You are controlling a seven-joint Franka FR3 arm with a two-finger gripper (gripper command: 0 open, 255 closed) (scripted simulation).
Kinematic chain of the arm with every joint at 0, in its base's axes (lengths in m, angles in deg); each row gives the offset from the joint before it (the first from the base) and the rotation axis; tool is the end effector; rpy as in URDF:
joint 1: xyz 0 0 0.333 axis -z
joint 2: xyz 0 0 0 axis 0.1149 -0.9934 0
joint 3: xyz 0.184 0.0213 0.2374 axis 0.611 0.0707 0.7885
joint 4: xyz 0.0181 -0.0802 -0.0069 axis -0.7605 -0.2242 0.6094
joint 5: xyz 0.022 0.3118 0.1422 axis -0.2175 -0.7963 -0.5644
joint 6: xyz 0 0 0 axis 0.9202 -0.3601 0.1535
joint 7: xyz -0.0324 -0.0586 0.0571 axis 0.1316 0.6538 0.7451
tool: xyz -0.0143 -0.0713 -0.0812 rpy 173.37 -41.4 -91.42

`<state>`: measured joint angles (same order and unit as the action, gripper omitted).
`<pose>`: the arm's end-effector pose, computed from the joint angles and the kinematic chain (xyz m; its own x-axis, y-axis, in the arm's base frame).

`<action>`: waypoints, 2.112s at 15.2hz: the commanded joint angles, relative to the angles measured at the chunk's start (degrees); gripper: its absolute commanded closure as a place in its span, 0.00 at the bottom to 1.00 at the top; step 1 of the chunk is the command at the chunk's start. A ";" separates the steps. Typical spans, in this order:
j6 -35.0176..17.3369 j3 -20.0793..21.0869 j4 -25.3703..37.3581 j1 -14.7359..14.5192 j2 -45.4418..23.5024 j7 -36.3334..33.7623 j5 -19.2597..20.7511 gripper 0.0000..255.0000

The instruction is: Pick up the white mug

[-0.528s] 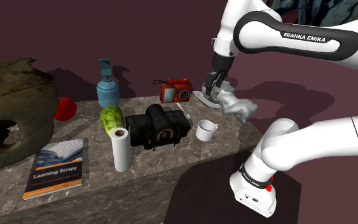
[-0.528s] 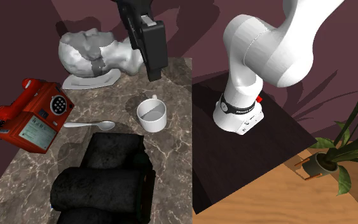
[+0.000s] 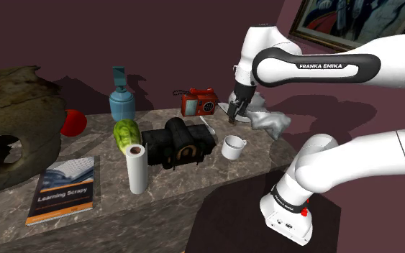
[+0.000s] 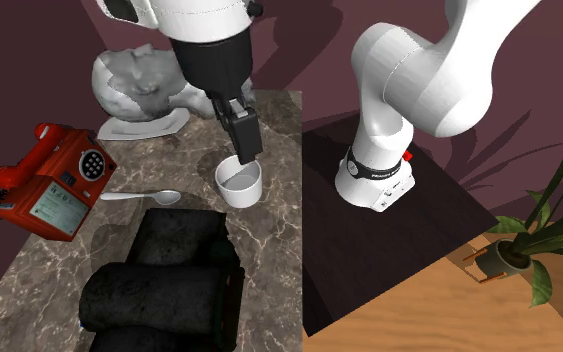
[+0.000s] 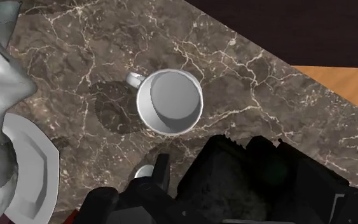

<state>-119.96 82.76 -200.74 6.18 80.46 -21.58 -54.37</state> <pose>0.2849 -0.0005 0.4771 0.9994 0.0184 -0.0302 0.0205 -0.9972 0.0722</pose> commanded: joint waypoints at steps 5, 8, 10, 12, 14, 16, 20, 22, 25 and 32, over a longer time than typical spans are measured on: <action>-11.17 -1.48 -8.74 0.89 -3.89 1.26 1.66 0.00; -17.62 -2.24 -12.19 1.57 -7.67 1.76 2.75 0.00; -22.24 -2.72 -14.11 2.13 -10.89 2.04 3.58 0.00; -27.11 -3.17 -15.69 2.77 -14.70 2.23 4.54 0.00; -29.44 -3.27 -16.29 3.01 -16.55 2.12 4.92 0.00; -31.78 -3.26 -16.80 3.15 -18.38 1.84 5.21 0.00; -36.57 -3.20 -17.60 3.50 -22.39 1.18 5.91 0.00; -37.26 -3.19 -17.69 3.56 -22.99 1.07 6.02 0.00; -37.34 -3.25 -17.71 3.63 -23.05 1.14 6.08 1.00; -37.26 -3.19 -17.69 3.56 -23.00 1.07 6.02 1.00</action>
<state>-157.28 79.54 -218.43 9.77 57.43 -20.48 -48.32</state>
